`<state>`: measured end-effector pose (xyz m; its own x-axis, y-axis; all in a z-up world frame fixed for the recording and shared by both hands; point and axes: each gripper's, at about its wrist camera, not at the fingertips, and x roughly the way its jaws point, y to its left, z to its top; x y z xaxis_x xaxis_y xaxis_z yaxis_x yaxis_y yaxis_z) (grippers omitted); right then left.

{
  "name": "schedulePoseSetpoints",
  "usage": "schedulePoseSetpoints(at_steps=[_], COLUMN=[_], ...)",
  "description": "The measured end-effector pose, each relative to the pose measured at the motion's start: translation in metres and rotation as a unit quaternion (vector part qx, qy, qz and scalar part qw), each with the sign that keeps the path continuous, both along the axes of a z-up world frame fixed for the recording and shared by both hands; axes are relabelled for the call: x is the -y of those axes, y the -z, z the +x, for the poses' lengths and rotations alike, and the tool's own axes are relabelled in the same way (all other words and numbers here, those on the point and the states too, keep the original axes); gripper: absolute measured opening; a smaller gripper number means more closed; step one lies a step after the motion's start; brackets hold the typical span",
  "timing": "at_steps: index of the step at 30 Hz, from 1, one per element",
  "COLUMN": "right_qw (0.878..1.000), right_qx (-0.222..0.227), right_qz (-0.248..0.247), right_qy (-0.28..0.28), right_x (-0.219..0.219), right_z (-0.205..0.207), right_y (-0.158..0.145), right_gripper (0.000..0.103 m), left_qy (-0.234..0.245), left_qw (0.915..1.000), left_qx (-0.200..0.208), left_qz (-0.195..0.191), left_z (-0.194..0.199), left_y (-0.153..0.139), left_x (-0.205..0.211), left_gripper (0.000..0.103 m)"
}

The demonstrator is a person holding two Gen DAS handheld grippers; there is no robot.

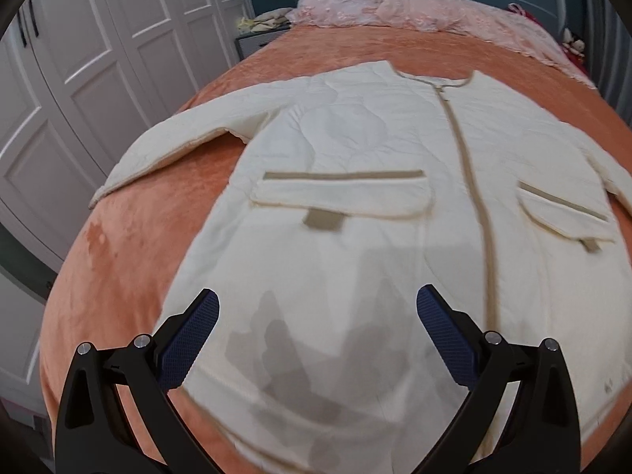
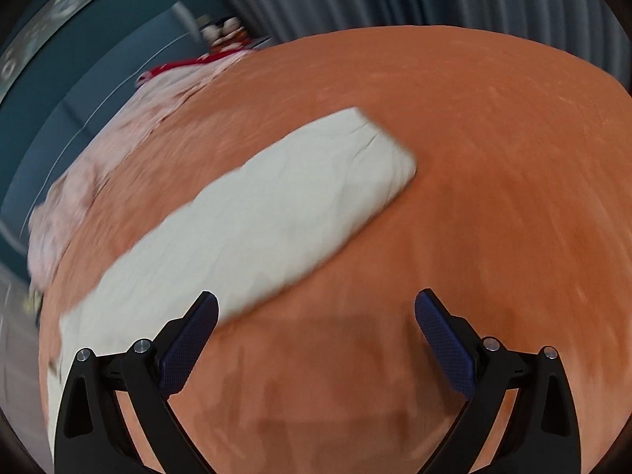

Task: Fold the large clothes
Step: 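Grasp the sleeve cuff with the right tool and lift it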

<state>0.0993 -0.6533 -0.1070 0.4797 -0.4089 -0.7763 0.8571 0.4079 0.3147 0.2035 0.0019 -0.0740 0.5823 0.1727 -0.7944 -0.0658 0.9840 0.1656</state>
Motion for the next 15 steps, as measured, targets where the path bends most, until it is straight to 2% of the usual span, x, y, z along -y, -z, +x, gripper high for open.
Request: schedulePoseSetpoints(at_steps=[6,7,8,9,10,11,12,15], right_qw=[0.999,0.999,0.998,0.998,0.997,0.997,0.997,0.996], right_qx=[0.035,0.042,0.05,0.062,0.06,0.062,0.067,0.087], right_qz=[0.001,0.001,0.004,0.017,0.025,0.027,0.029,0.007], right_qy=[0.026,0.031,0.033,0.027,0.028,0.029,0.022,0.001], right_x=[0.029,0.031,0.032,0.033,0.035,0.035,0.035,0.019], right_z=[0.017,0.018,0.022,0.027,0.032,0.034,0.04,0.054], right_y=[0.016,0.016,0.016,0.018,0.019,0.018,0.016,-0.006], right_gripper=[0.098,0.095,0.077,0.056,0.047,0.029,0.016,0.012], left_qy=[-0.014,-0.014,-0.015,-0.017,-0.018,-0.018,-0.019,-0.024], left_qw=[0.9998,0.9997,0.9997,0.9996,0.9996,0.9996,0.9996,0.9995], left_qx=[-0.016,-0.019,-0.021,-0.021,-0.02,-0.019,-0.02,-0.021], left_qz=[0.002,0.003,0.003,0.004,0.003,0.001,-0.001,-0.003], left_z=[0.032,0.036,0.04,0.043,0.045,0.048,0.048,0.052], left_y=[0.015,0.017,0.02,0.021,0.022,0.023,0.023,0.024], left_x=[-0.01,-0.012,-0.014,-0.015,-0.016,-0.018,-0.018,-0.023], left_gripper=[0.098,0.098,0.098,0.098,0.098,0.098,0.098,0.098])
